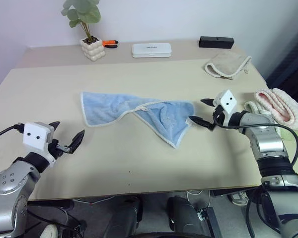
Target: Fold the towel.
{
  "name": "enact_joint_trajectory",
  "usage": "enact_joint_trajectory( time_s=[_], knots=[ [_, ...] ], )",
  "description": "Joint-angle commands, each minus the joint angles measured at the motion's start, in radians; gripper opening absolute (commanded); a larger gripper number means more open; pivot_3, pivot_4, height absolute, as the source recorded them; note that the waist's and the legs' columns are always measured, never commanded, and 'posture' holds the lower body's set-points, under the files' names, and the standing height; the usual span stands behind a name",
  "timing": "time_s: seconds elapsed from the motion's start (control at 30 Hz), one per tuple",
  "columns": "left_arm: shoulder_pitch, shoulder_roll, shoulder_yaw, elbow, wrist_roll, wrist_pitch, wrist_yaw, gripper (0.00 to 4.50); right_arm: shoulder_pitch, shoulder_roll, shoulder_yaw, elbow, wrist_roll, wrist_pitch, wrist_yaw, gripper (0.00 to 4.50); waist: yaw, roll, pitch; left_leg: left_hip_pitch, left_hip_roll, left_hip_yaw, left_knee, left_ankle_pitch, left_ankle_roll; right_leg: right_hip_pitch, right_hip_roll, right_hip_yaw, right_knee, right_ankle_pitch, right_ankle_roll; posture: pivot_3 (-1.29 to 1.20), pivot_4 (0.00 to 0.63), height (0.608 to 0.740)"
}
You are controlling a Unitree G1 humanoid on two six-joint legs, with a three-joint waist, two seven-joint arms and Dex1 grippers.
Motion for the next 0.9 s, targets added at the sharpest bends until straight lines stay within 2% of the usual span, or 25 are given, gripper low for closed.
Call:
enact_joint_trajectory(
  time_s=[0.03, 0.17, 0.43, 0.6, 0.9],
  knots=[
    [-0.002, -0.002, -0.009, -0.042, -0.004, 0.0, 0.008, 4.49, -0.003, -0.007, -0.024, -0.065, 0.019, 0.014, -0.013, 4.5, 0.0, 0.0, 0.0, 0.0, 0.0, 0.0, 0.0, 0.0, 0.0, 0.0, 0.0, 0.0, 0.0, 0.0, 0.0, 0.0, 0.15, 0.74],
    [-0.008, -0.006, -0.057, -0.073, -0.006, 0.004, 0.007, 4.49, -0.013, -0.002, -0.018, -0.071, 0.016, 0.026, -0.021, 4.5, 0.002, 0.0, 0.0, 0.0, 0.0, 0.0, 0.0, 0.0, 0.0, 0.0, 0.0, 0.0, 0.0, 0.0, 0.0, 0.0, 0.15, 0.74],
    [-0.055, 0.082, -0.256, -0.034, 0.113, -0.027, -0.064, 4.49, 0.012, 0.034, -0.007, -0.132, 0.021, 0.044, -0.053, 4.5, 0.001, 0.0, 0.0, 0.0, 0.0, 0.001, 0.0, 0.0, 0.0, 0.0, 0.0, 0.0, 0.0, 0.0, 0.0, 0.0, 0.15, 0.74],
    [-0.155, 0.141, -0.31, 0.153, 0.257, -0.091, -0.044, 4.49, 0.061, 0.065, -0.004, -0.206, 0.024, 0.071, -0.091, 4.5, 0.001, 0.0, 0.0, 0.0, 0.0, 0.001, 0.0, 0.0, 0.0, 0.0, 0.0, 0.0, 0.0, 0.0, 0.0, 0.0, 0.15, 0.74],
    [-0.401, 0.147, -0.42, 0.531, 0.346, -0.209, -0.132, 4.49, 0.128, 0.085, -0.022, -0.344, 0.045, 0.152, -0.156, 4.5, 0.004, 0.0, 0.0, 0.0, 0.0, 0.001, 0.0, 0.0, 0.0, -0.001, 0.001, 0.0, 0.0, 0.002, 0.003, 0.0, 0.15, 0.74]
  ],
)
